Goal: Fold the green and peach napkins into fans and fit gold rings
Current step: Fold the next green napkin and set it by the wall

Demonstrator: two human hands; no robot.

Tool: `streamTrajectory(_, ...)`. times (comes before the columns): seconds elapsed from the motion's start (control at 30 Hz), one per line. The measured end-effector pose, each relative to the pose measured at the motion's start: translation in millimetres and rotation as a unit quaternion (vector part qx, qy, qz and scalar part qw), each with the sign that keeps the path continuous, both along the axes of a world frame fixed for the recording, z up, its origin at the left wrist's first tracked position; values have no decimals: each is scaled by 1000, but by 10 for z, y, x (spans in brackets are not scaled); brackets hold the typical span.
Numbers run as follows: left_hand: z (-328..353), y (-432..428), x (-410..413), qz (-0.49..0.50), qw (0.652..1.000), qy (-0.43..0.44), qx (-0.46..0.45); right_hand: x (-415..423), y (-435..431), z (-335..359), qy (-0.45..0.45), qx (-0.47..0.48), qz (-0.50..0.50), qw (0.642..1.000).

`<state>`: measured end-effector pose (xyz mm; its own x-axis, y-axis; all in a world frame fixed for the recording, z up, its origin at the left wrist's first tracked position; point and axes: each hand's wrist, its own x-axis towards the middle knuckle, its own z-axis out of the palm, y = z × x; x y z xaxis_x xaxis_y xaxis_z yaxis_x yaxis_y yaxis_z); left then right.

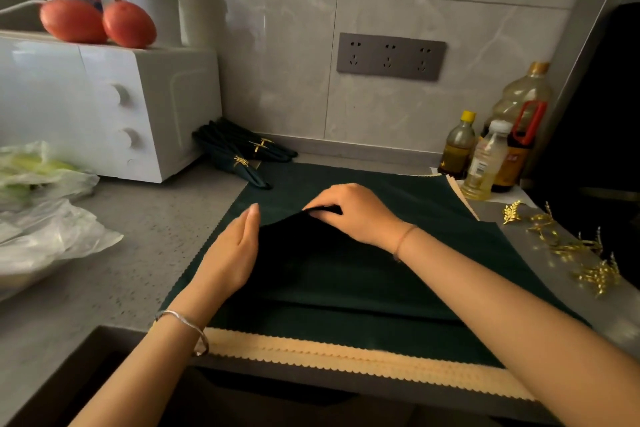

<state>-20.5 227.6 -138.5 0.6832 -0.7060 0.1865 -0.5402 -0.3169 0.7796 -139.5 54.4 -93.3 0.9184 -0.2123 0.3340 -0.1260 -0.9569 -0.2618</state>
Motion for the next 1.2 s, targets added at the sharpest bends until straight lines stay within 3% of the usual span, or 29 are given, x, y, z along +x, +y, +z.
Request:
streamTrajectory(0.13, -40, 85, -246, -77, 957, -196, 198, -589, 13, -54, 10, -22, 2, 1000)
streamTrajectory(0.27, -201, 68, -453, -108, 911, -265, 296, -954, 10, -230, 53, -70, 7, 996)
streamTrajectory(0.57, -253, -12, -521, -111, 904, -278, 305, -1141, 33, -415, 111, -84, -12, 990)
streamTrajectory(0.83, -96, -244, -305, -138, 930, -163, 300, -1156, 70, -404, 135, -6, -29, 990)
streamTrajectory(0.97, -184, -341, -245, -140, 932, -199, 270, -1068, 84, -347, 124, 11, -38, 992)
streamTrajectory(1.1, -264, -355, -224, -140, 925, -232, 265, -782, 133, -353, 48, 59, -53, 996)
streamTrajectory(1.2, -262, -356, -223, -142, 920, -238, 277, -427, 141, -415, 73, 35, -49, 995)
